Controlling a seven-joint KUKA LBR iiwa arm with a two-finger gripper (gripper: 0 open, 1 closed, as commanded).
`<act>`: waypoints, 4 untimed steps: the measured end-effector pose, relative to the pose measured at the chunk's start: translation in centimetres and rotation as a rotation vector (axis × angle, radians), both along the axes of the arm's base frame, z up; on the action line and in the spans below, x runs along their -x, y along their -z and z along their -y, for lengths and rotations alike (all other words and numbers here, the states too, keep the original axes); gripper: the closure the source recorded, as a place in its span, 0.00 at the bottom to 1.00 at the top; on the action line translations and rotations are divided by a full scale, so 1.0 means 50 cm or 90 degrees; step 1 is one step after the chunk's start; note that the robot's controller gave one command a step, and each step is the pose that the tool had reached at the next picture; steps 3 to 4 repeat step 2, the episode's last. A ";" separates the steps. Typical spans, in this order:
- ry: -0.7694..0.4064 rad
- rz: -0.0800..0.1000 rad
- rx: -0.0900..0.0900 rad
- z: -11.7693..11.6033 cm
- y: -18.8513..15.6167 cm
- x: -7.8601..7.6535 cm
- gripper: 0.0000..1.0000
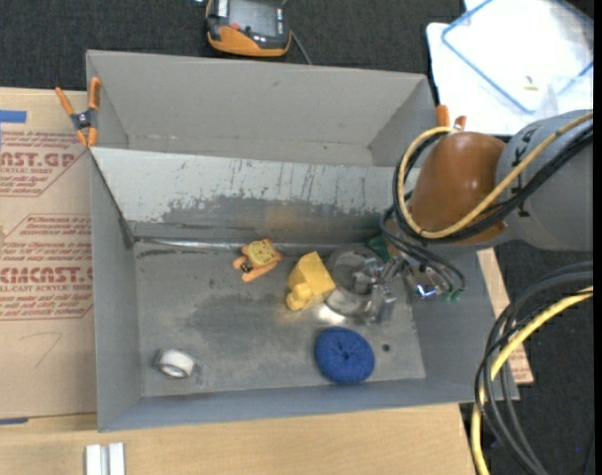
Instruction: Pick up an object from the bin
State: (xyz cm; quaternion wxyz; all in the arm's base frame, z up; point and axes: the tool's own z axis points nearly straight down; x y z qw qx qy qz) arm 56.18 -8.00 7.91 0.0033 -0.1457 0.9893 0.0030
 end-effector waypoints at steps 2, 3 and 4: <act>0.010 -0.006 -0.002 0.029 -0.255 0.002 1.00; 0.010 -0.006 -0.002 0.029 -0.255 0.002 1.00; 0.010 -0.006 -0.002 0.029 -0.255 0.002 1.00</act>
Offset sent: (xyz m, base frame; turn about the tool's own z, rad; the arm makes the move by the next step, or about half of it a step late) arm -0.0018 -0.0147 0.1268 0.0149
